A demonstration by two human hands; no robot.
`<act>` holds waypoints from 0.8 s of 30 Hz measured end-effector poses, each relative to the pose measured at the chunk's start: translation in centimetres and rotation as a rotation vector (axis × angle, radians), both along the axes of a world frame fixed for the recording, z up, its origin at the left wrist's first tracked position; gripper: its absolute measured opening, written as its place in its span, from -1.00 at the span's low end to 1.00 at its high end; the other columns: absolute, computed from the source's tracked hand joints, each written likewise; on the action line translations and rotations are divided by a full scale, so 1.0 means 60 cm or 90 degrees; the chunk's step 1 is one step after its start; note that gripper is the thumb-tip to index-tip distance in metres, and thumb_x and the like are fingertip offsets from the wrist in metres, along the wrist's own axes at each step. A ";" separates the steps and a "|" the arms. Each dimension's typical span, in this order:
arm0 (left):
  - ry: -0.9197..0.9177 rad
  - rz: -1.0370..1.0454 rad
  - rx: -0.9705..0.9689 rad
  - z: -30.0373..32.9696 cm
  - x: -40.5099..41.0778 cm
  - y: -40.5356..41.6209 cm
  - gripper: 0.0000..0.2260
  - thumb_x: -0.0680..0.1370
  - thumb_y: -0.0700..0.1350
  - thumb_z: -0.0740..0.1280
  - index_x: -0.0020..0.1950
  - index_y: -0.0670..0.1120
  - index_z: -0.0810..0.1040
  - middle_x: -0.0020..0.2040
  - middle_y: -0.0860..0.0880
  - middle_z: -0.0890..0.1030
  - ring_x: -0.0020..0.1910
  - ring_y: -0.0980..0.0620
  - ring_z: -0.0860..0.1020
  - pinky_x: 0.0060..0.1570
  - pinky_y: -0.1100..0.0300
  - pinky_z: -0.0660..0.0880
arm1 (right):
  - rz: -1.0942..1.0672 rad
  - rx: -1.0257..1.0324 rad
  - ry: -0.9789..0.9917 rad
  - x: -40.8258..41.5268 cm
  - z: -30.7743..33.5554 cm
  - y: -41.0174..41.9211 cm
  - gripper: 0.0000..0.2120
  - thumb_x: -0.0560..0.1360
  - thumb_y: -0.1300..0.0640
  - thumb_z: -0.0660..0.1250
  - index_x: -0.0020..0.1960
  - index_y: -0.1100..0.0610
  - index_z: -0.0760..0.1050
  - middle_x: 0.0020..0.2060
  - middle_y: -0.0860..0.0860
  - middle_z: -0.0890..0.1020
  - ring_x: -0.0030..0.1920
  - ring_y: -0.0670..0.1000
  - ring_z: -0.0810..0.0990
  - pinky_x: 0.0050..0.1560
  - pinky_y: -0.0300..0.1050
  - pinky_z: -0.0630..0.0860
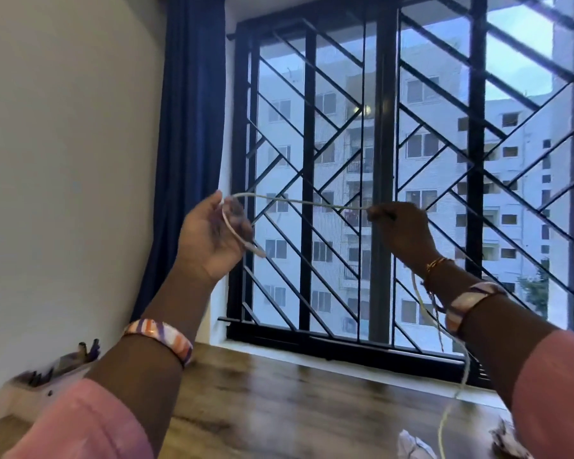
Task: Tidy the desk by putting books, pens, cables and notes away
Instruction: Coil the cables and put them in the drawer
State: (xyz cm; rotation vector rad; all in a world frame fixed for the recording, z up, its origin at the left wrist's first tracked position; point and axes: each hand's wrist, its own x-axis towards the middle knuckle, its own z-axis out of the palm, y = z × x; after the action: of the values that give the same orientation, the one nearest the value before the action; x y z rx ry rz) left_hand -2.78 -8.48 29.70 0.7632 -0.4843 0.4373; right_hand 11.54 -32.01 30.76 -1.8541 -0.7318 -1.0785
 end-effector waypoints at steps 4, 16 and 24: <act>-0.109 0.072 -0.115 0.019 0.008 -0.017 -0.72 0.58 -0.11 0.18 -0.27 -0.09 0.57 -0.42 0.05 0.62 -0.44 0.16 0.58 -0.25 0.26 0.58 | -0.059 -0.180 -0.135 -0.012 -0.034 0.009 -0.73 0.58 0.00 0.19 -0.13 0.14 0.54 -0.42 -0.01 0.52 -0.43 0.03 0.49 -0.41 -0.17 0.43; -0.055 0.145 -0.423 0.055 0.074 -0.017 -0.70 0.59 -0.33 0.05 -0.33 -0.17 0.34 -0.47 -0.04 0.38 -0.52 0.10 0.36 -0.54 0.36 0.45 | -0.091 -0.427 -0.395 0.049 -0.082 -0.011 -0.74 0.54 -0.04 0.06 -0.15 0.06 0.43 -0.55 -0.01 0.48 -0.61 0.04 0.46 -0.61 -0.20 0.36; -0.124 1.218 0.849 0.016 0.189 -0.022 -0.76 0.56 -0.10 0.26 -0.20 -0.23 0.52 -0.37 -0.12 0.58 -0.41 -0.12 0.53 -0.35 0.12 0.46 | -0.023 -0.334 -0.443 0.078 -0.028 -0.056 -0.66 0.50 -0.04 0.08 -0.11 0.08 0.58 -0.44 0.01 0.59 -0.51 0.08 0.55 -0.52 -0.16 0.47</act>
State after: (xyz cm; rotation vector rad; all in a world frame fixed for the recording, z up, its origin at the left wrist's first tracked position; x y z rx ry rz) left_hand 8.55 -9.80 30.66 2.4317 0.0242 2.0684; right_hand 16.23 -35.37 29.07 -1.9009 -1.4994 -1.7051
